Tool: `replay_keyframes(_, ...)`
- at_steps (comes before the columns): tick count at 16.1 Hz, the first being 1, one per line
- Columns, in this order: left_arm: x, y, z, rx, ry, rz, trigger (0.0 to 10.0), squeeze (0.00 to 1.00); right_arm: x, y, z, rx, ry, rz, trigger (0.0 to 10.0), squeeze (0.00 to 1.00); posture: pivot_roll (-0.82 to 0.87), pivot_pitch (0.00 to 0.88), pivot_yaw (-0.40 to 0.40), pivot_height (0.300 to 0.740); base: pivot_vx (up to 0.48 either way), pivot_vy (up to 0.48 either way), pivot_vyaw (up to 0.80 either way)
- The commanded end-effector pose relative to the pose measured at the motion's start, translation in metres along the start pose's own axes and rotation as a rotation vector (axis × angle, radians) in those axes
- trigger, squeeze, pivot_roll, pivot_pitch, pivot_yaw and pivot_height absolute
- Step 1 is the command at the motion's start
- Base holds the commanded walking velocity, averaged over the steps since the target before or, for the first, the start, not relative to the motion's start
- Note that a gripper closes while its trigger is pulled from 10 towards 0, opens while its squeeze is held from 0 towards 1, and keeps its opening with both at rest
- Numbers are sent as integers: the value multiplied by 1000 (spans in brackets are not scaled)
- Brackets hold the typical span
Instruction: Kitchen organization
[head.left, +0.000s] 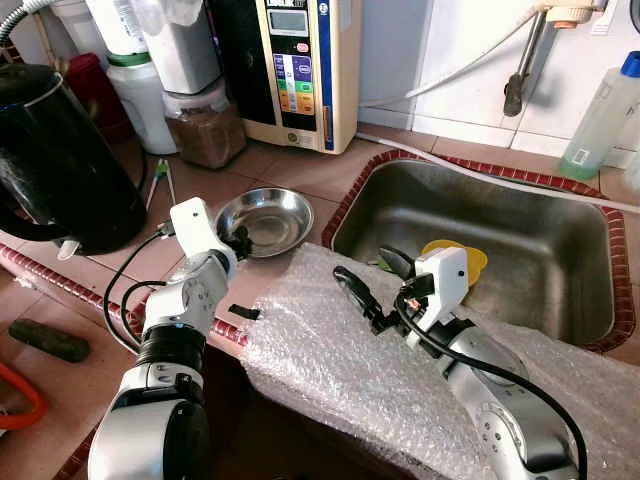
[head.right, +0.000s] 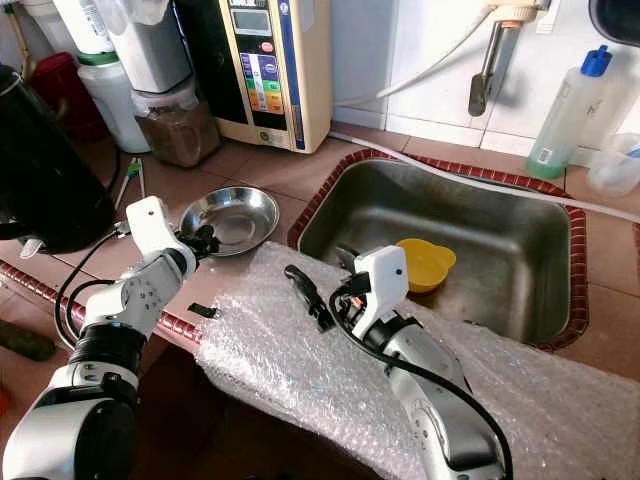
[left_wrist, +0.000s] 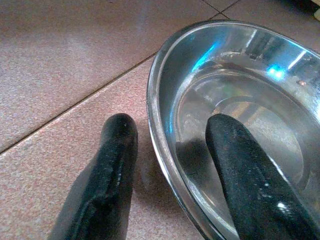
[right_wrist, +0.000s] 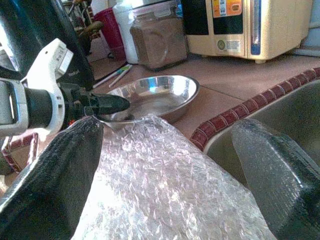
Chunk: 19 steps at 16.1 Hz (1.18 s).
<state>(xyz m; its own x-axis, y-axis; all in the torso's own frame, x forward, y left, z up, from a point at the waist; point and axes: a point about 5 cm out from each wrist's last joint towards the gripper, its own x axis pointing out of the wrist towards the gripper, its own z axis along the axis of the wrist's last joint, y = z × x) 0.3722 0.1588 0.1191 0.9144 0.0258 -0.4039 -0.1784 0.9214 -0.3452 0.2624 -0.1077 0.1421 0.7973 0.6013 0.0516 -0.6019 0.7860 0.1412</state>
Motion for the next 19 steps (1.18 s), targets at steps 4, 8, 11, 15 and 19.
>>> replay_keyframes(4,1,1,-6,11,29,-7,0,0,-3,0,4,-4,-1,11,10000,0,-246,32,128,740,0,0,0)
replay_keyframes(8,1,-2,-4,6,25,-25,0,0,-3,-2,4,-10,5,4,10000,0,-249,32,128,740,0,0,0)
replay_keyframes(11,0,-5,-4,12,23,-35,0,0,-3,-1,4,-13,9,3,10000,0,-250,33,133,740,0,0,0)
replay_keyframes(15,-1,-6,5,15,-69,-36,0,0,-3,-4,4,-17,12,-2,10000,0,-248,32,131,740,0,0,0)
replay_keyframes(19,-9,-17,31,-50,-290,-116,0,0,-1,-6,5,-18,13,-2,10000,0,-239,27,121,740,0,0,0)
